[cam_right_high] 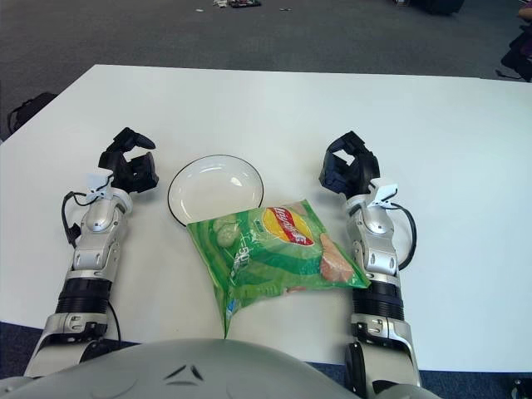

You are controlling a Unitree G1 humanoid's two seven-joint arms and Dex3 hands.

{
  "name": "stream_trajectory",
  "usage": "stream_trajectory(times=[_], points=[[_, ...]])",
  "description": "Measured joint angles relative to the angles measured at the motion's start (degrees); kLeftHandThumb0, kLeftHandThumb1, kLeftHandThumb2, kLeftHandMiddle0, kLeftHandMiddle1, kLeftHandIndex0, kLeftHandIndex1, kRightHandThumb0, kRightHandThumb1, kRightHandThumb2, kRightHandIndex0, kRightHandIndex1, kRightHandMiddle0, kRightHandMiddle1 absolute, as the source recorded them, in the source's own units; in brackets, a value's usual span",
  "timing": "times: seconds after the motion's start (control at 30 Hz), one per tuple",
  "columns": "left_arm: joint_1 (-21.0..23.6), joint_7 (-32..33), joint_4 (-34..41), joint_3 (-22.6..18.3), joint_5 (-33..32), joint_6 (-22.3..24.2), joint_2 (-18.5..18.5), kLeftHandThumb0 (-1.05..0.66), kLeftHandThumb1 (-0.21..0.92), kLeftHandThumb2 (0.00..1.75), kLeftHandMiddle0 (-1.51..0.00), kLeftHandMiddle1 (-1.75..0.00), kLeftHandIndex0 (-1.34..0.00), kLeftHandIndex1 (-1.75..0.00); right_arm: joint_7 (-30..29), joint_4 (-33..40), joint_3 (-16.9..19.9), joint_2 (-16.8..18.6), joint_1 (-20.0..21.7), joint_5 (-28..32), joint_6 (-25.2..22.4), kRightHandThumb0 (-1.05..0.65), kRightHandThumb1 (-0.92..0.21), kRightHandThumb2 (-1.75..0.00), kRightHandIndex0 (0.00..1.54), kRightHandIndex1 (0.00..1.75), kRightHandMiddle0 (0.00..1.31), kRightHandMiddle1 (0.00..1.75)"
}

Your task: Put the snack into the plate.

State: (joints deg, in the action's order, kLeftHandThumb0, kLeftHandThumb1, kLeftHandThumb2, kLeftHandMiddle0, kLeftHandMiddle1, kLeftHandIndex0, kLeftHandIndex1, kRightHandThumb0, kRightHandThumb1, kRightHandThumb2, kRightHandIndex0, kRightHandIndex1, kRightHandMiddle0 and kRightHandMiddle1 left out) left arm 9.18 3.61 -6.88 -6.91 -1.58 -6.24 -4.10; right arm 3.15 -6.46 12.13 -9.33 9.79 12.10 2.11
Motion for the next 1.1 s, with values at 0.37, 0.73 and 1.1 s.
stream_trajectory(times=[0.37, 0.73, 1.1], points=[[3.53, 1.69, -2.26, -0.82, 0.16, -1.11, -0.05, -0.43, 0.47, 1.13, -1.15, -1.75, -0.49, -1.75, -3.96, 0.24, -0.53, -2.42, 3.59, -5.96, -3.99, -0.01, -0.78, -0.71, 0.24, 1.7, 0.22, 1.7], [7.36, 2.18, -6.78, -1.27, 1.56, -2.62, -1.12, -0.43, 0.48, 1.1, -1.09, -1.75, -0.48, -1.75, -5.55, 5.34, -4.09, -9.86, 8.51, -20.08, -1.25, -0.68, -0.92, -0.54, 0.29, 1.22, 0.02, 1.22], [11.03, 2.18, -11.25, -1.97, 1.81, -2.87, -1.75, -0.43, 0.49, 1.1, -1.12, -1.75, -0.48, -1.75, 1.21, 10.01, -4.29, -17.82, 8.63, -23.84, -1.69, -0.89, -0.92, -0.66, 0.2, 1.1, 0.0, 1.04]])
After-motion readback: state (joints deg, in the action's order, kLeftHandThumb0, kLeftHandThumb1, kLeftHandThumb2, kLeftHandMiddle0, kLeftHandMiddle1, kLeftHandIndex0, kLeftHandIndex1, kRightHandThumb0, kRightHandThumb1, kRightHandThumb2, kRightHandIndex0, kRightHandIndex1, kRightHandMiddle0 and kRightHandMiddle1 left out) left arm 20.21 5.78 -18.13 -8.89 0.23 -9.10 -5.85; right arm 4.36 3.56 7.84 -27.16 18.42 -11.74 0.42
